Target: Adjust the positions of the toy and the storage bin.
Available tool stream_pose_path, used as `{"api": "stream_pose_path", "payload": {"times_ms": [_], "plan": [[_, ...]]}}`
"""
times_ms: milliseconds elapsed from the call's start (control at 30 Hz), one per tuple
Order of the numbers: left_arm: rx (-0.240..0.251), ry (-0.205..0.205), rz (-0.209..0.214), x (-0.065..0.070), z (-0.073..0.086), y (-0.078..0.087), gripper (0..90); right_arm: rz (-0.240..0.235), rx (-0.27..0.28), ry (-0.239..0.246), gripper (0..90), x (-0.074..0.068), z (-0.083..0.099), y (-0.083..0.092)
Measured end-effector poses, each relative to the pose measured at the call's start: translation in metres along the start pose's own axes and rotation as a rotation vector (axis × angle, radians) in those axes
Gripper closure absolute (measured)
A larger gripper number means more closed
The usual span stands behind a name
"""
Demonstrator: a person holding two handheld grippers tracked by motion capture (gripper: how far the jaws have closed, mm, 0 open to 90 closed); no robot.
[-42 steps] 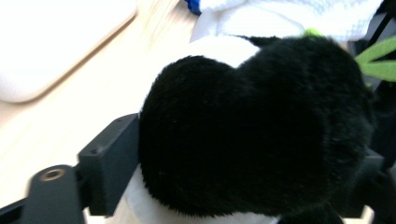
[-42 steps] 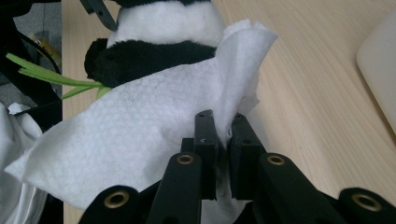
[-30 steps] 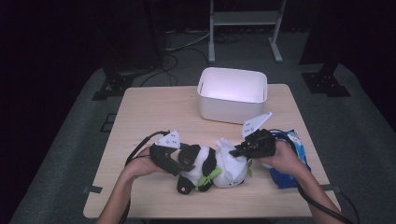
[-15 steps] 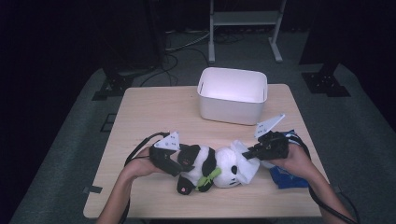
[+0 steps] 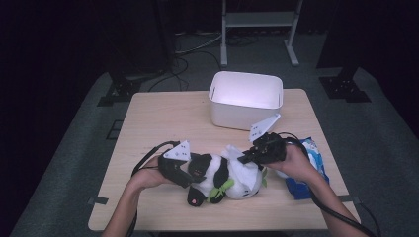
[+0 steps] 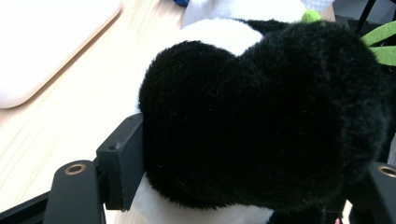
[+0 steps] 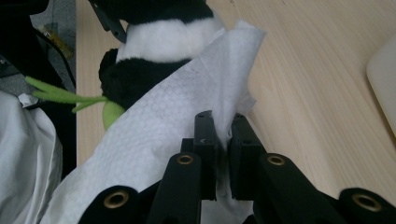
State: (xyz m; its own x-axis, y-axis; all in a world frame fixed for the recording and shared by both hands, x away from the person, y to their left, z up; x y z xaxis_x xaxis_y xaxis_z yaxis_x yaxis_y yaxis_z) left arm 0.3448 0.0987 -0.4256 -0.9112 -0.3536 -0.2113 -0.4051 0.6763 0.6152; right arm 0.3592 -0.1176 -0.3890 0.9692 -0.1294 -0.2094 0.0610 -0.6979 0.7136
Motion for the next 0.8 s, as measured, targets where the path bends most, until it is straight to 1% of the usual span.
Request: {"api": "stream_pose_path", "payload": {"times_ms": [67, 100, 133, 300, 367, 433, 500, 567, 800], "plan": [[0.001, -0.003, -0.001, 0.0, 0.0, 0.0, 25.0, -0.009, -0.007, 0.007, 82.8, -0.001, -0.006, -0.006], [0.001, -0.002, -0.002, 0.0, 0.0, 0.0, 25.0, -0.009, -0.007, 0.007, 82.8, -0.001, -0.006, -0.006], [0.002, -0.001, -0.001, 0.001, 0.0, 0.0, 25.0, -0.019, -0.012, 0.025, 82.8, -0.001, -0.014, -0.013], [0.004, -0.017, 0.004, 0.003, -0.002, -0.001, 25.0, -0.034, -0.043, 0.056, 82.8, -0.002, -0.025, -0.027], [-0.002, -0.024, 0.002, 0.003, -0.002, -0.001, 25.0, -0.037, -0.06, 0.059, 82.8, -0.003, -0.029, -0.034], [-0.002, -0.02, 0.002, 0.002, -0.002, -0.001, 25.1, -0.034, -0.066, 0.067, 82.9, -0.003, -0.033, -0.037], [0.004, -0.016, 0.004, 0.003, -0.002, -0.001, 25.1, -0.035, -0.058, 0.073, 82.9, -0.003, -0.037, -0.038], [-0.001, -0.018, 0.005, 0.003, -0.003, -0.001, 25.1, -0.038, -0.046, 0.073, 82.9, -0.004, -0.042, -0.038], [0.004, -0.017, 0.008, 0.004, -0.003, -0.001, 25.1, -0.049, -0.031, 0.113, 82.9, -0.011, -0.061, -0.044]]}}
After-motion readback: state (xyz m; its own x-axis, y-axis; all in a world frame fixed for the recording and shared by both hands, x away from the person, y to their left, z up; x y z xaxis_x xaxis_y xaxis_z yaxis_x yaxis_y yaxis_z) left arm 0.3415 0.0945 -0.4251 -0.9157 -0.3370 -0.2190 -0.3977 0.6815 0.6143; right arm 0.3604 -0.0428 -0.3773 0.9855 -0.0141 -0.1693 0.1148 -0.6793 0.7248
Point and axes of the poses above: each handheld gripper's, and its own axes: y roughly backward along the jaws, z roughly out of its underside, x roughly to its right, the point moved 6 cm from there along -y, roughly forward along the jaws, and after that the axes turned 13 degrees about -z, right-handed, at the moved point
